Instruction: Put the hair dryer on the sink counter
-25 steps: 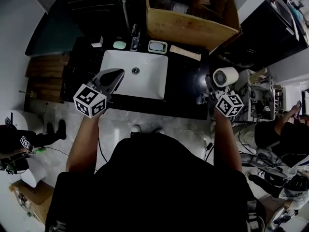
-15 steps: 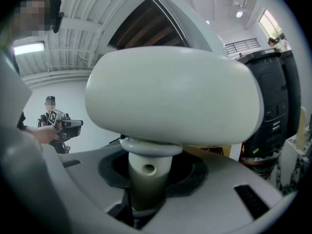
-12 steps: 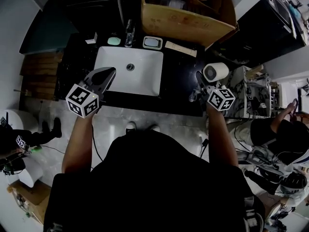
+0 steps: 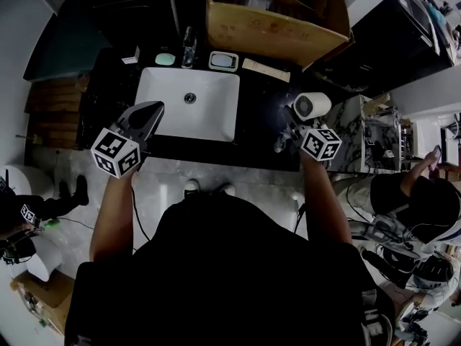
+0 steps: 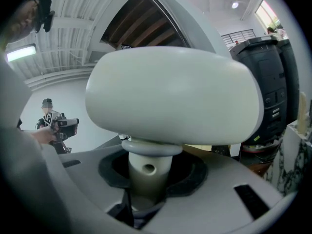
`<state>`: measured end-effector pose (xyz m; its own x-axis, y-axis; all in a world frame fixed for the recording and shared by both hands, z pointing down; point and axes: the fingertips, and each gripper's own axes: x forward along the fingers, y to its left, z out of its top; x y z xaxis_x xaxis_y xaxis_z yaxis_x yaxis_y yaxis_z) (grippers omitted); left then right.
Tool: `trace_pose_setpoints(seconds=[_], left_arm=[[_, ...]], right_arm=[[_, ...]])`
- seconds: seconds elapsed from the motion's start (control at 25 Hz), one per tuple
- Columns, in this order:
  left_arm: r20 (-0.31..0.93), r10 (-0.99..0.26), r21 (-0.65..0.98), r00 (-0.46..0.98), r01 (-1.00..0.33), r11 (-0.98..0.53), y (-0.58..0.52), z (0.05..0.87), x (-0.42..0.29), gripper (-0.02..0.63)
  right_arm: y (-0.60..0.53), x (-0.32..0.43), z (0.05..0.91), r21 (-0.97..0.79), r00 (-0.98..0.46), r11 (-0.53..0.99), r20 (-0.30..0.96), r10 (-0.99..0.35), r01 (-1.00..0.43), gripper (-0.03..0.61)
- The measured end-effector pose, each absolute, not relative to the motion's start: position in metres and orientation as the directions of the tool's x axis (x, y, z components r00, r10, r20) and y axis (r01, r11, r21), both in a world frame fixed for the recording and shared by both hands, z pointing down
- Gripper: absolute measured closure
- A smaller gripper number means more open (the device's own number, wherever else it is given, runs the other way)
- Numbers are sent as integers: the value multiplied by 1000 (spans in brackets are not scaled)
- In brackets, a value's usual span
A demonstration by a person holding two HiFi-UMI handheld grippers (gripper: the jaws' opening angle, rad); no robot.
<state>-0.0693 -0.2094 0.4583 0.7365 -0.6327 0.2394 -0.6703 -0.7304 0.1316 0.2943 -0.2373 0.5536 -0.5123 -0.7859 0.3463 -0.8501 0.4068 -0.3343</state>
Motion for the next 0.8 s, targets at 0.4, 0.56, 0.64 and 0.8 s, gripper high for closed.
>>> trace_pose_setpoints(seconds=[0.4, 0.56, 0.64, 0.8], left_arm=[[263, -625, 154, 735, -671, -725, -207, 470, -79, 600], [267, -625, 158, 734, -673, -723, -209, 473, -82, 600], [268, -628, 160, 731, -676, -719, -209, 474, -85, 600], [267, -630, 165, 729, -679, -715, -208, 476, -86, 600]], right_arm=[[-243, 283, 577, -314, -513, 412, 407, -756, -855, 434], [-248, 280, 588, -319, -513, 407, 427, -745, -856, 434], [-251, 278, 593, -326, -514, 403, 434, -740, -855, 434], [-253, 278, 603, -336, -513, 394, 452, -729, -856, 434]])
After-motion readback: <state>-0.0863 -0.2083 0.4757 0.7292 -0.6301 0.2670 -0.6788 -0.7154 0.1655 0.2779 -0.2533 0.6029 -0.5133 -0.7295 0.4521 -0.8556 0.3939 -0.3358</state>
